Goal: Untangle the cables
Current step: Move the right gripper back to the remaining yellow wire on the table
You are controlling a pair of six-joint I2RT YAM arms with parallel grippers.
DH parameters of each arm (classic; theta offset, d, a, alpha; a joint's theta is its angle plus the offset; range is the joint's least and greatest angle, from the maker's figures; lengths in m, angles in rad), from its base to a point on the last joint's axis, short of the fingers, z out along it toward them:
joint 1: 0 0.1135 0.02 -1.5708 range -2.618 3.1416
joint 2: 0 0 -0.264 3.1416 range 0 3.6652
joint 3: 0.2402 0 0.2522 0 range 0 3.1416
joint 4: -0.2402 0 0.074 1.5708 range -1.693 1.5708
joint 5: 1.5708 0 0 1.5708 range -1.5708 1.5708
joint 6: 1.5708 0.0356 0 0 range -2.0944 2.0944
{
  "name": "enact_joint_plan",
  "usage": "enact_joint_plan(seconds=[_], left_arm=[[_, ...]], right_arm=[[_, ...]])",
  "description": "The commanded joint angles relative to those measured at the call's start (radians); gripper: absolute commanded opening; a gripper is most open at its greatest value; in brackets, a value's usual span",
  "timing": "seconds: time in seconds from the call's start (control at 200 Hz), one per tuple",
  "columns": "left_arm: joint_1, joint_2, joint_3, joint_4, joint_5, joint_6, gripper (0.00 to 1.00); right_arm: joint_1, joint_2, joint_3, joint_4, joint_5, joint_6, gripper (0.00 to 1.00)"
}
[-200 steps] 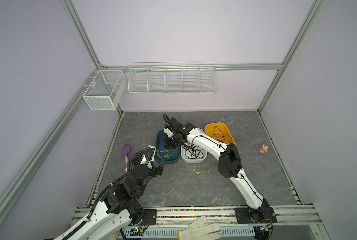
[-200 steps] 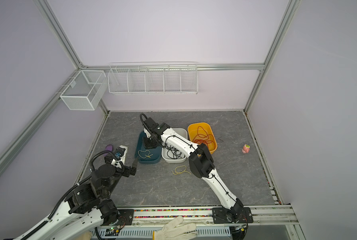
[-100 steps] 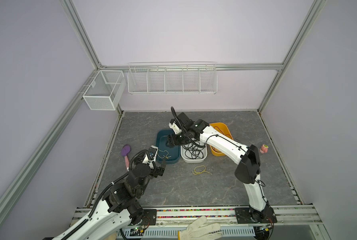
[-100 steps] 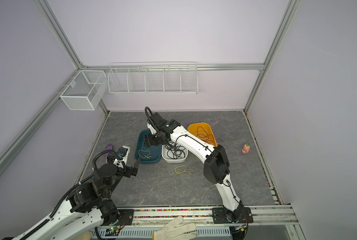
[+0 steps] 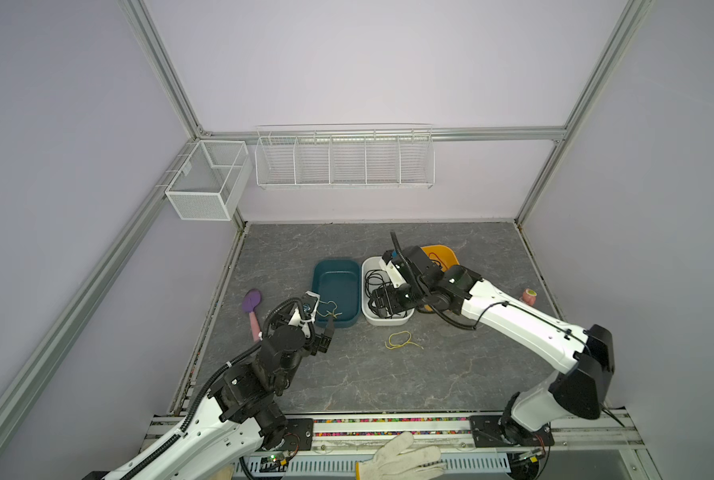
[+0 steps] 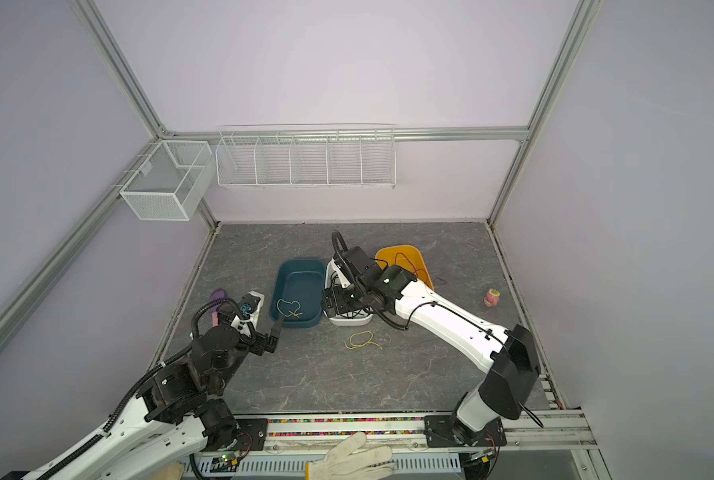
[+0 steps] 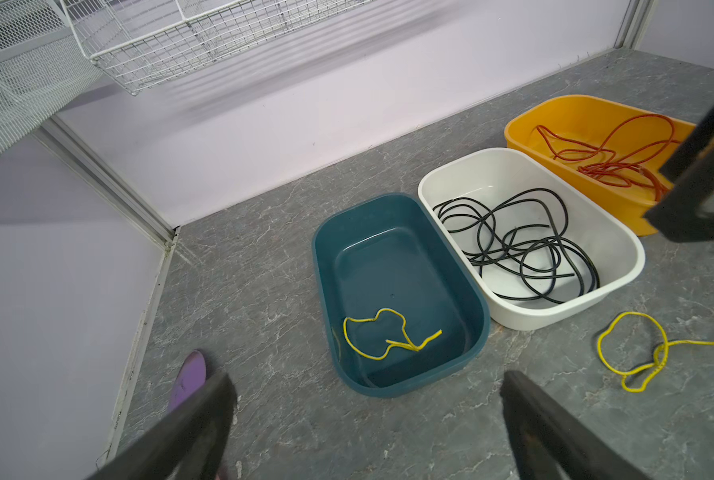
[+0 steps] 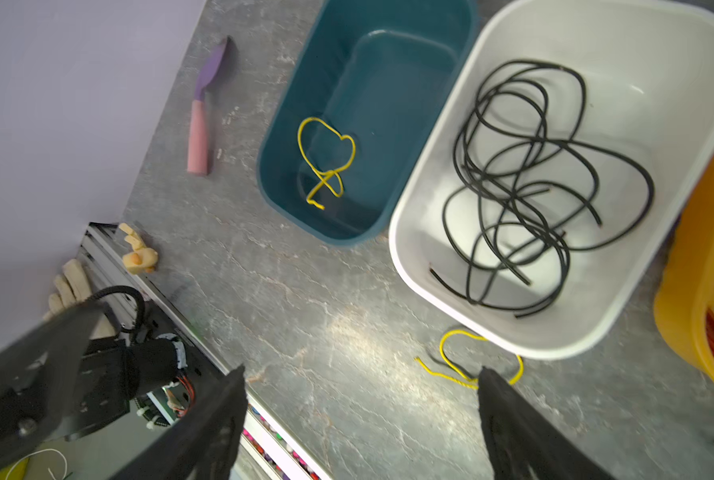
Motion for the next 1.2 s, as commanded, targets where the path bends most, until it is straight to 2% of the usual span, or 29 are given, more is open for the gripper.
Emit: enact_joint_plan(seconds=[0.0,0.18,0.38,0.66,0.83,0.96,1.194], left_arm=[[0.000,0.012,-0.011,-0.003,0.020,0.013,0.99],[0.000,0.027,-0.009,-0.005,0.028,0.013,0.99],[0.000,0.033,-0.009,-0.005,0.030,0.012,0.99],[0.000,0.042,-0.008,-0.006,0.034,0.011,0.99],[0.000,0.042,-0.008,-0.007,0.037,0.015,0.99],[0.000,0.041,-0.009,-0.008,0.039,0.014,0.99],[0.000,0.039,-0.009,-0.007,0.042,0.014,0.99]], right_arm=[[0.002,-0.099,-0.122,0.016,0.075,0.034,0.88],[0.002,-0.207,-0.328,0.020,0.142,0.066,0.89],[0.002,-0.209,-0.475,0.025,0.200,0.096,0.89],[0.003,-0.147,-0.561,0.097,0.191,0.096,0.92],[0.003,-0.097,-0.563,0.125,0.176,0.081,1.00],[0.003,-0.077,-0.575,0.146,0.204,0.085,0.92],[0.002,-0.046,-0.579,0.177,0.208,0.086,0.62]])
